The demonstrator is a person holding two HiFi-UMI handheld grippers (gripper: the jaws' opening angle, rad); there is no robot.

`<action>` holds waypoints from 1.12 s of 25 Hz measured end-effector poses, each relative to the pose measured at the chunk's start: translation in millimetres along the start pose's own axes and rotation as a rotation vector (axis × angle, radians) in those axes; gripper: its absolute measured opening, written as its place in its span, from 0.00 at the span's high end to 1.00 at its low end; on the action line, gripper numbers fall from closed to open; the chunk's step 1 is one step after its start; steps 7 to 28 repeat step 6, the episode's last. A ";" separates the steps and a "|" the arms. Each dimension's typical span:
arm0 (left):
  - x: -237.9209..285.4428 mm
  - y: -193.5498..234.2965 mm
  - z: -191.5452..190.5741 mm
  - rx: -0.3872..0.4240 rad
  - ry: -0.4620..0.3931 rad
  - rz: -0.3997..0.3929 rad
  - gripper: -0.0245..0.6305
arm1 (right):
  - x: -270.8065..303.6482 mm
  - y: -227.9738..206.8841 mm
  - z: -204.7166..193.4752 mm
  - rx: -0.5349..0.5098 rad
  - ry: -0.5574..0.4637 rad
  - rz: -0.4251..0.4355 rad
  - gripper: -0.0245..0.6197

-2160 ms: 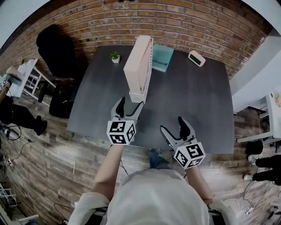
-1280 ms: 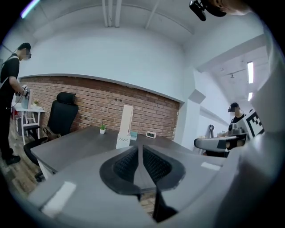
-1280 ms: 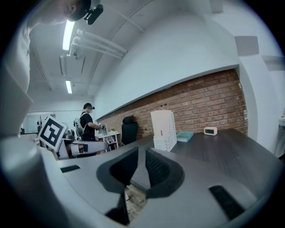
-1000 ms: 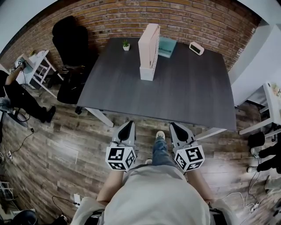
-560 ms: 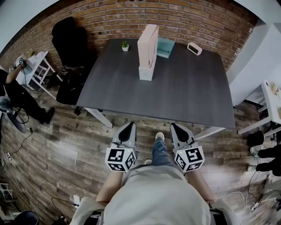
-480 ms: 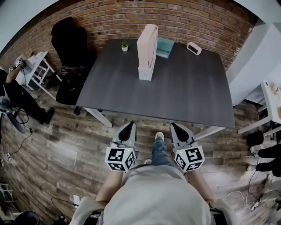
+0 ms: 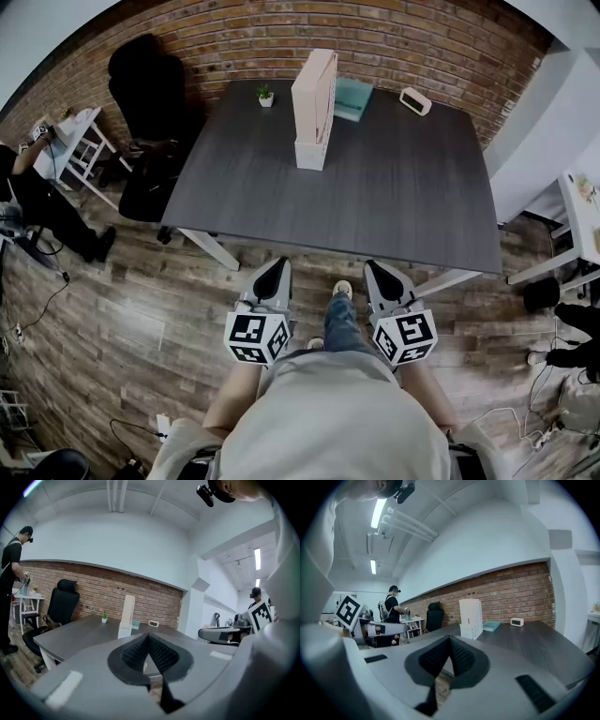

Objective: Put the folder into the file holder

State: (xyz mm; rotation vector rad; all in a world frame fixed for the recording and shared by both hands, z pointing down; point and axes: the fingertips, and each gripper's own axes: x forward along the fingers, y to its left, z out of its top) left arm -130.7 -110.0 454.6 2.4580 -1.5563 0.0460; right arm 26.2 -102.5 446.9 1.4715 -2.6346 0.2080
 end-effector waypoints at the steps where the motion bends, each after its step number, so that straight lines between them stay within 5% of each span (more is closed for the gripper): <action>1: 0.8 -0.1 -0.3 0.000 0.002 0.000 0.95 | 0.5 -0.7 -0.3 0.001 0.000 0.001 0.96; 28: 2.9 -0.5 -4.0 -0.005 0.012 0.004 0.95 | 1.4 -3.5 -2.7 0.003 0.000 0.002 0.96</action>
